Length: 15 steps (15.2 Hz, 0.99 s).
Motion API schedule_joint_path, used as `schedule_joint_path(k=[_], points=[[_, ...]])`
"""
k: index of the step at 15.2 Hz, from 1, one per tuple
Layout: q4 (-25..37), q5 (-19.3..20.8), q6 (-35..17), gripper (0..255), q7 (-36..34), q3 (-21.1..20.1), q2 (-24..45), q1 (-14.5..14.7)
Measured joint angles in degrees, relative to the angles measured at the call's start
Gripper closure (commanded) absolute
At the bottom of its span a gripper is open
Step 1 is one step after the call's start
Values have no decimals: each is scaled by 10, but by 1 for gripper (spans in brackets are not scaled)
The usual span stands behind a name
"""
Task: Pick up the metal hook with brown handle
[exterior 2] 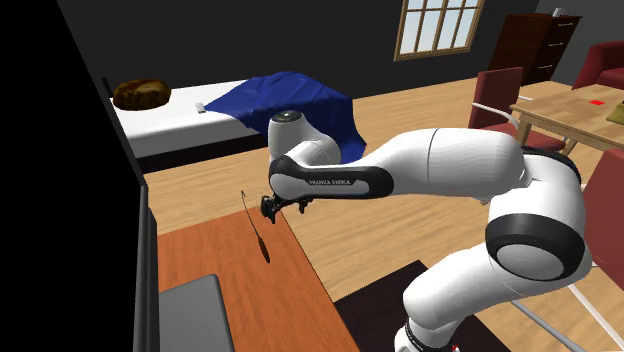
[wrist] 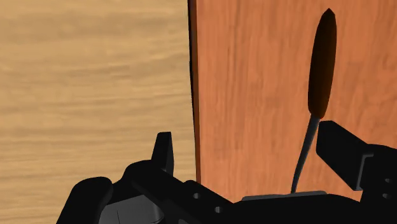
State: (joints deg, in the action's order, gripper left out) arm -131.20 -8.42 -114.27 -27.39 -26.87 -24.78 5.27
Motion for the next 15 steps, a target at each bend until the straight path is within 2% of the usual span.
schedule_joint_path(k=[7, 15], points=[[73, 70, -51, 0, -120, -94, 141, -8], [49, 97, -106, 0, -148, -109, 180, -10]])
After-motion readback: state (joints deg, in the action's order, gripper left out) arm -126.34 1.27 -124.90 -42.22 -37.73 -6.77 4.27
